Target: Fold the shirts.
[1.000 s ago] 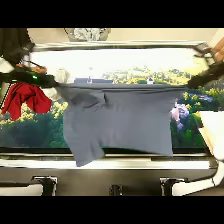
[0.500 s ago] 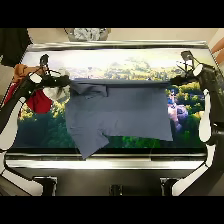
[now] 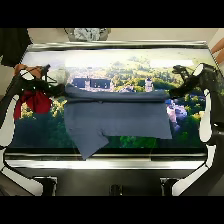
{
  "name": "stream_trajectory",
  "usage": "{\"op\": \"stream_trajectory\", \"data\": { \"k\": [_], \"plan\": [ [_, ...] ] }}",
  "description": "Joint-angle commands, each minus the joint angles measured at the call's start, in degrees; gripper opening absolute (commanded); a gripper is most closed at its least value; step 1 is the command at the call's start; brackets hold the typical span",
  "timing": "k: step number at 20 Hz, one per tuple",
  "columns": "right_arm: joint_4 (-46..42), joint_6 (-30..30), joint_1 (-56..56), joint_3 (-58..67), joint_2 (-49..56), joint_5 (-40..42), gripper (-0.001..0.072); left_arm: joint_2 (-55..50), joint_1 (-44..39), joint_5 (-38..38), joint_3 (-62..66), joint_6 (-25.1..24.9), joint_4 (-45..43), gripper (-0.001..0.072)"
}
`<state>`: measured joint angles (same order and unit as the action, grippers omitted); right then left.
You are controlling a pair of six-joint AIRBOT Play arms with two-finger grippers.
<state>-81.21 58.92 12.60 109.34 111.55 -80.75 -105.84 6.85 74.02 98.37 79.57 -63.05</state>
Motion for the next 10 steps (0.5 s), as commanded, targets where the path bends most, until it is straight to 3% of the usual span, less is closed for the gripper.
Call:
{"op": "stream_trajectory", "data": {
  "k": [1,9,10],
  "plan": [
    [5.6,-1.2,-0.1,-0.2,2.1,-6.6,0.0042,-1.2,0.2,10.5,-0.3,1.9,-3.0,0.0032],
    [6.8,-1.1,0.0,-0.2,2.4,-9.4,0.0043,-1.3,-0.7,12.1,-0.3,4.6,-2.8,0.0035],
    [7.5,-1.1,0.0,-0.2,2.1,-9.6,0.0099,-1.3,-0.7,12.5,-0.3,4.9,-2.8,0.0122]
  ]
}}
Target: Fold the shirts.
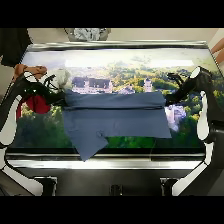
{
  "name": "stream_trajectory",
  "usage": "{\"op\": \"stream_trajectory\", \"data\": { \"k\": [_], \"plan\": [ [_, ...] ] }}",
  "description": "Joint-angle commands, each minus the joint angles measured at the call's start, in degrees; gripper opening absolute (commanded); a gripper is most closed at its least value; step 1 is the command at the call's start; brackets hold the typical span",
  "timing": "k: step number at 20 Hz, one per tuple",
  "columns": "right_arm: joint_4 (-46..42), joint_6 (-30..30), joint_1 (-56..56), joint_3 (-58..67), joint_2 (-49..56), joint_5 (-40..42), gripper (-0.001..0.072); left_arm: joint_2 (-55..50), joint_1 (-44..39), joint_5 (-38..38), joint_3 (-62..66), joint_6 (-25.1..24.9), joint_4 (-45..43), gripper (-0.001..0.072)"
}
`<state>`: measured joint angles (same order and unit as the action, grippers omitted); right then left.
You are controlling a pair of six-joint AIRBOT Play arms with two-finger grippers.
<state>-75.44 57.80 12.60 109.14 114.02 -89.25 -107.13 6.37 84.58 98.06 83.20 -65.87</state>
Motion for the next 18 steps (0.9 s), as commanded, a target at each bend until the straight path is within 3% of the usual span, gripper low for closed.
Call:
{"op": "stream_trajectory", "data": {
  "k": [1,2,5,7,8,11,14,18],
  "plan": [
    [2.8,0.0,0.0,0.1,-0.6,-0.9,0.0413,0.1,-0.2,3.1,0.2,1.6,0.1,0.0478],
    [3.7,-1.2,0.0,0.3,-1.3,-2.3,0.0693,0.5,0.1,5.1,0.9,1.8,0.0,0.0656],
    [-1.1,-3.7,1.4,0.3,-6.4,-6.3,0.0671,4.3,3.3,9.3,4.2,1.7,0.0,0.0646],
    [-1.1,-3.1,5.1,0.2,-9.1,-11.2,0.0669,8.1,6.1,11.6,3.6,1.7,-0.4,0.0572],
    [-1.1,-3.0,7.1,-0.5,-10.0,-13.7,0.0666,10.2,7.3,12.2,1.5,1.7,-0.4,0.0572],
    [-2.0,-2.8,10.5,-14.6,-17.3,-8.6,0.0632,19.1,8.6,7.6,-18.1,-0.8,0.0,0.0573],
    [-2.0,-4.7,10.4,-30.1,-23.6,-1.2,0.0632,29.8,8.1,-3.3,-44.4,-5.8,4.3,0.0573],
    [-2.0,-5.8,10.4,-33.8,-24.2,-0.4,0.0632,35.9,7.1,-12.1,-61.9,-8.8,12.5,0.0573]
  ]
}}
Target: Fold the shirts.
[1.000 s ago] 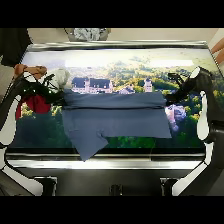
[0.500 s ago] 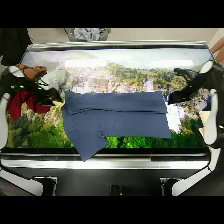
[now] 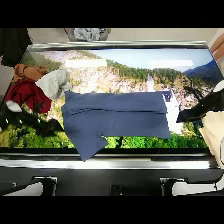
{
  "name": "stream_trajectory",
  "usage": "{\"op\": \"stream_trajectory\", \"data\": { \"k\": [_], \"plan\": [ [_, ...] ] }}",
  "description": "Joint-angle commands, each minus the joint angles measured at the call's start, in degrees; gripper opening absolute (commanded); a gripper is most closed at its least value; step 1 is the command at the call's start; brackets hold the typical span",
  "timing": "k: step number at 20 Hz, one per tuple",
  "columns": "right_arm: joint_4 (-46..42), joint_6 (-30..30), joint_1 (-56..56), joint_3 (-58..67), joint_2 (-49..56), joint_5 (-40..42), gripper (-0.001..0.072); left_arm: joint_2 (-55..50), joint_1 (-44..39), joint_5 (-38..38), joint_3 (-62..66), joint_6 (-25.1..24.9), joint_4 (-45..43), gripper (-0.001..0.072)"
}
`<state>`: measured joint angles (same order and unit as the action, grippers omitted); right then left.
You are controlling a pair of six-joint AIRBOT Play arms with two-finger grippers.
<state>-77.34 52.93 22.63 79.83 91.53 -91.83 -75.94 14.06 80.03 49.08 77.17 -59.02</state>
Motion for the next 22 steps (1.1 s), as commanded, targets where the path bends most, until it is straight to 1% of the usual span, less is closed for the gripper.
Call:
{"op": "stream_trajectory", "data": {
  "k": [1,6,8,9,11,13,17,19,20,21,22],
  "plan": [
    [-0.2,-0.9,0.3,-4.5,-1.7,2.1,0.0632,4.7,-1.8,-9.4,-14.7,-2.7,6.6,0.0573],
    [-2.0,-0.9,0.3,-7.3,-2.1,3.8,0.0634,4.6,-8.8,-19.3,-17.6,-2.1,13.1,0.0571],
    [-1.7,-0.9,0.3,-9.3,-2.4,5.2,0.0640,4.6,-11.0,-23.6,-17.7,-0.4,13.2,0.0534],
    [-1.2,-1.3,0.3,-9.9,-2.4,5.5,0.0678,4.6,-11.6,-25.2,-17.6,0.3,13.2,0.0447],
    [0.4,-1.6,0.3,-11.2,-2.4,6.3,0.0689,4.6,-12.4,-27.2,-17.6,1.4,13.2,0.0226],
    [4.5,-1.9,0.3,-13.6,-2.4,8.5,0.0688,4.6,-12.5,-27.0,-17.6,1.0,13.2,0.0034],
    [9.0,-2.4,0.3,-18.6,-2.2,13.7,0.0671,4.7,-12.5,-26.5,-17.6,-0.1,13.2,0.0033],
    [9.2,-1.4,0.3,-19.9,-2.0,13.8,0.0665,4.8,-12.5,-26.4,-17.6,-0.3,13.2,0.0033],
    [9.3,-1.0,0.3,-20.6,-2.0,13.9,0.0621,4.8,-12.5,-26.4,-17.6,-0.3,13.2,0.0033],
    [9.3,-0.6,0.3,-21.4,-2.0,14.2,0.0546,4.9,-12.5,-26.4,-17.5,-0.8,13.2,0.0033],
    [9.6,-0.6,0.3,-22.1,-2.0,15.2,0.0455,4.8,-12.5,-26.4,-17.4,-0.9,13.2,0.0033]
  ]
}}
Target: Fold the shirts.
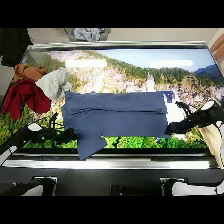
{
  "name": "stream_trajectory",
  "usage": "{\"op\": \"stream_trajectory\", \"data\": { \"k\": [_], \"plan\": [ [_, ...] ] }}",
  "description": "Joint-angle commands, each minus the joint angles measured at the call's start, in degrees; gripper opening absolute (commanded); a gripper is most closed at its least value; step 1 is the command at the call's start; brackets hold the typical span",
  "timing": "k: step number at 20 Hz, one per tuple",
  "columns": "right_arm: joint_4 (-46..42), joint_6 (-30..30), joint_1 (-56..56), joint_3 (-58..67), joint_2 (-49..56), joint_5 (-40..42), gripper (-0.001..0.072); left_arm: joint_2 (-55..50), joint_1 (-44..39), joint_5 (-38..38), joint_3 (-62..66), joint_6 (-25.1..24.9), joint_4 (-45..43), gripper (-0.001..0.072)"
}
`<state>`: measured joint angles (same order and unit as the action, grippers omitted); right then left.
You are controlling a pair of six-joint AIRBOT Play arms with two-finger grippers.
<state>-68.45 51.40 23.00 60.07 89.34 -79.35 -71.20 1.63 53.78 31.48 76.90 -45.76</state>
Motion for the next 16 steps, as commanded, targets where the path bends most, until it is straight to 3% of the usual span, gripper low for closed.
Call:
{"op": "stream_trajectory", "data": {
  "k": [1,2,4,10,14,16],
  "plan": [
    [0.7,0.9,0.0,-2.5,0.2,3.5,0.0194,0.1,0.0,0.2,0.3,-0.8,-0.1,0.0034],
    [0.7,0.7,0.0,-2.2,0.0,4.2,0.0042,0.1,0.0,1.3,1.1,-2.6,-0.1,0.0033],
    [1.5,-2.5,0.0,-0.5,-1.6,4.3,0.0041,1.3,0.6,5.7,4.4,-7.1,-0.9,0.0030],
    [6.7,-2.4,-0.5,8.2,-8.5,7.1,0.0039,6.1,2.6,11.5,20.9,-5.3,-3.5,0.0026],
    [3.7,-0.5,-6.2,19.5,-3.0,13.5,0.0039,-2.5,2.7,10.3,36.3,-1.9,-10.4,0.0026],
    [0.3,4.0,-9.0,26.9,3.3,17.7,0.0039,-10.8,2.7,10.3,44.2,-1.9,-10.2,0.0027]
  ]
}}
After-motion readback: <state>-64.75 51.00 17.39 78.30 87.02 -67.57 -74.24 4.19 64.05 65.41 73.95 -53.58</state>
